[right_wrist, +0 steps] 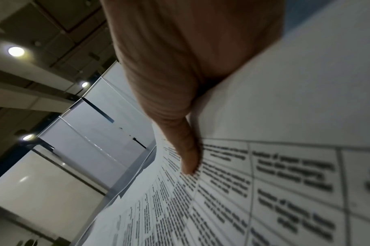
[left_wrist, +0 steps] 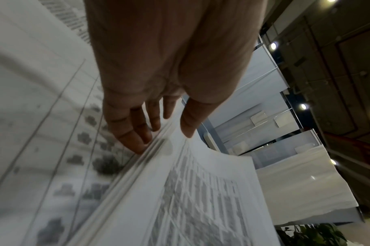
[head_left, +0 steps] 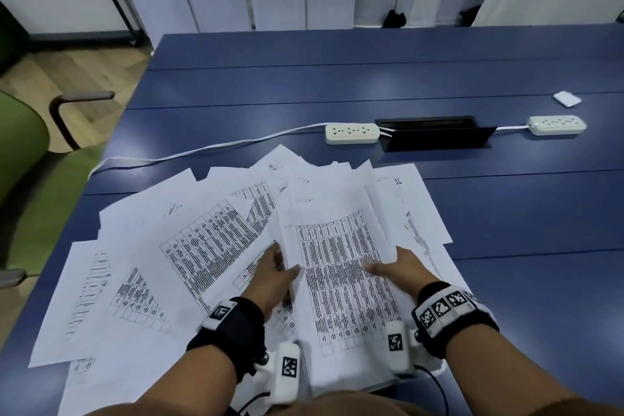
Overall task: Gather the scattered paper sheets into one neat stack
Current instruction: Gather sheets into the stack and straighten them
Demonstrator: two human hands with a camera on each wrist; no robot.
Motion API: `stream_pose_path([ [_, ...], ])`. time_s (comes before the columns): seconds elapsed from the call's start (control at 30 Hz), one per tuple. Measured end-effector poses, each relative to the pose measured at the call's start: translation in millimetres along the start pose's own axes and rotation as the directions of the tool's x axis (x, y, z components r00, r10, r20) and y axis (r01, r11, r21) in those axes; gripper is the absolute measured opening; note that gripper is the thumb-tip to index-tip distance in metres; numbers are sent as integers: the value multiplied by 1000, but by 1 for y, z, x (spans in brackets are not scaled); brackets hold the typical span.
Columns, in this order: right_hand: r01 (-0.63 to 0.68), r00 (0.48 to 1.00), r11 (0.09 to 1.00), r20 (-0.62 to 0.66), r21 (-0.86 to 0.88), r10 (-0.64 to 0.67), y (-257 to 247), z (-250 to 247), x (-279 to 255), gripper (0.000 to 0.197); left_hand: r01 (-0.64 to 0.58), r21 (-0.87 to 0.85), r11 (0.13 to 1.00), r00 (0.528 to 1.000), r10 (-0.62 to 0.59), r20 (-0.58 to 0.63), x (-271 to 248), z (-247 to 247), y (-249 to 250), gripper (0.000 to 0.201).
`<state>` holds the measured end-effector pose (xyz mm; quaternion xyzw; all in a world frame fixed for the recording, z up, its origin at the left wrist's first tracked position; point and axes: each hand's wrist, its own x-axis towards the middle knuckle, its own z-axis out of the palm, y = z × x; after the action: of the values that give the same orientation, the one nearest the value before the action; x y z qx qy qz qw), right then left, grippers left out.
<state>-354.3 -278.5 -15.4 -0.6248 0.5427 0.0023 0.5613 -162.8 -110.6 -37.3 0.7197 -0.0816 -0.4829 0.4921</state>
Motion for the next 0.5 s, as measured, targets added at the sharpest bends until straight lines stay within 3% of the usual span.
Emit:
stream_pose_path([
  [0.07,-2,998,1000,-57,17,3,-1,-3,-3,38,-51,75,996,998,53,-20,3,-9,2,60],
  [0.1,-10,995,999,-97,48,15,3,-6,-1,38,-108,227,968,989,127,-74,5,-17,5,58],
  [0.13,-16,989,997,-148,79,27,6,-10,-1,41,-129,420,898,973,197,-122,8,-26,6,58],
  [0.2,-48,966,985,-242,168,88,11,-18,-2,54,-67,734,676,941,287,-178,12,-46,5,63],
  [0.3,-71,933,957,-320,280,163,21,-29,0,82,-27,886,464,934,328,-144,8,-61,3,69],
  [0.37,-63,923,952,-344,299,169,21,-33,-2,71,-45,892,449,943,314,-110,10,-64,0,74],
  [0.4,-54,919,950,-356,308,168,20,-34,-4,63,-53,874,483,953,287,-100,11,-64,0,76],
  [0.5,-59,922,923,-333,381,197,17,-31,-7,62,-72,730,680,980,183,-73,11,-61,2,63],
])
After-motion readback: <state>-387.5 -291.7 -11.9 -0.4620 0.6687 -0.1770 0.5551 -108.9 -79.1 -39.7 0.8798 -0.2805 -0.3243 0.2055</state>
